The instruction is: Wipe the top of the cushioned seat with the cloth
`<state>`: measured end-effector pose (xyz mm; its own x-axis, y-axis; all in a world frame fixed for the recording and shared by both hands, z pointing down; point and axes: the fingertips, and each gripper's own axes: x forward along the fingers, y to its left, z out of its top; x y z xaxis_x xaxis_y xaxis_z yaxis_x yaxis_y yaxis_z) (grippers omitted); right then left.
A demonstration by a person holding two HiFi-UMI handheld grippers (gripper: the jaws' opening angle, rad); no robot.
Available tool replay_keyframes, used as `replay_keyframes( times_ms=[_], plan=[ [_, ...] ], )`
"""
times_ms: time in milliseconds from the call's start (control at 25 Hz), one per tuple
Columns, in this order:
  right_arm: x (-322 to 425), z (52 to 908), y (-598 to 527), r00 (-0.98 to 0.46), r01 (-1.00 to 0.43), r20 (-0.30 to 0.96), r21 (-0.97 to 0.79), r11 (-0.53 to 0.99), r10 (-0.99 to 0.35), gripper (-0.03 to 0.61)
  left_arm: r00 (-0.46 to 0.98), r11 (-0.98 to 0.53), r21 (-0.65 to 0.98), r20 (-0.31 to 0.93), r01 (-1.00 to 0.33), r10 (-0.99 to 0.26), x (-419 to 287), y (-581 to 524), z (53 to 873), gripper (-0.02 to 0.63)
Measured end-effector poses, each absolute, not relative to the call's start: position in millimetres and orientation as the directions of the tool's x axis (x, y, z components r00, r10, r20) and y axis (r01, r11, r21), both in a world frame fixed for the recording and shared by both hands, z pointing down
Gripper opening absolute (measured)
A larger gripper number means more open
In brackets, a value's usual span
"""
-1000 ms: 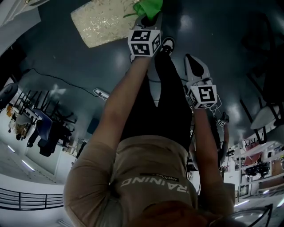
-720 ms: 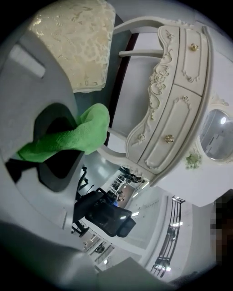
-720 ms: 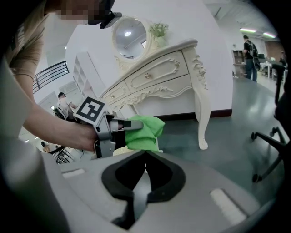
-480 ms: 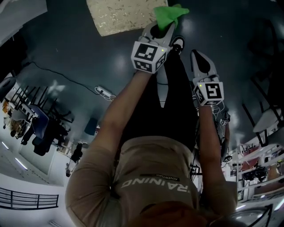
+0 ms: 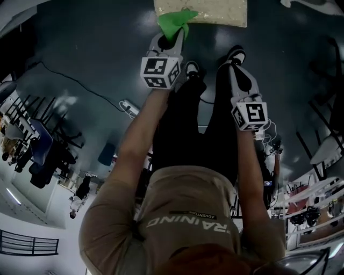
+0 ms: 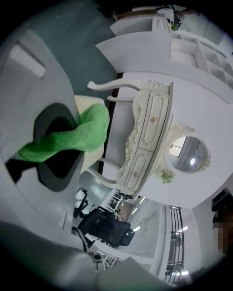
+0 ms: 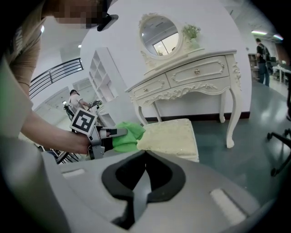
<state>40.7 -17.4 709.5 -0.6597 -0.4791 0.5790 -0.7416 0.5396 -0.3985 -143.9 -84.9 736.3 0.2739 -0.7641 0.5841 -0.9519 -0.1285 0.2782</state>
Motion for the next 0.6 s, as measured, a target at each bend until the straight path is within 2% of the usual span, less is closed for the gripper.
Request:
replay_keyframes(
  times_ms=[320, 440, 600],
  plan=[
    [-15, 710, 20, -0.678, -0.716, 0.587, -0.396, 0.574, -0.441, 0.002, 0.098, 0.067, 0.233, 0.630, -0.970, -0.771, -276, -50, 776, 0.046],
    [-12, 715, 27, -0.676, -0.717, 0.596, -0.399, 0.571, -0.433, 0.002, 0.056, 0.124, 0.231, 0.644, -0.965, -0.763, -299, -52, 797, 0.046],
    [1, 726, 35, -0.671, -0.721, 0.609, -0.401, 0.565, -0.423, 0.002, 0.047, 0.114, 0.197, 0.665, -0.974, -0.745, -300, -62, 825, 0.046]
  ],
)
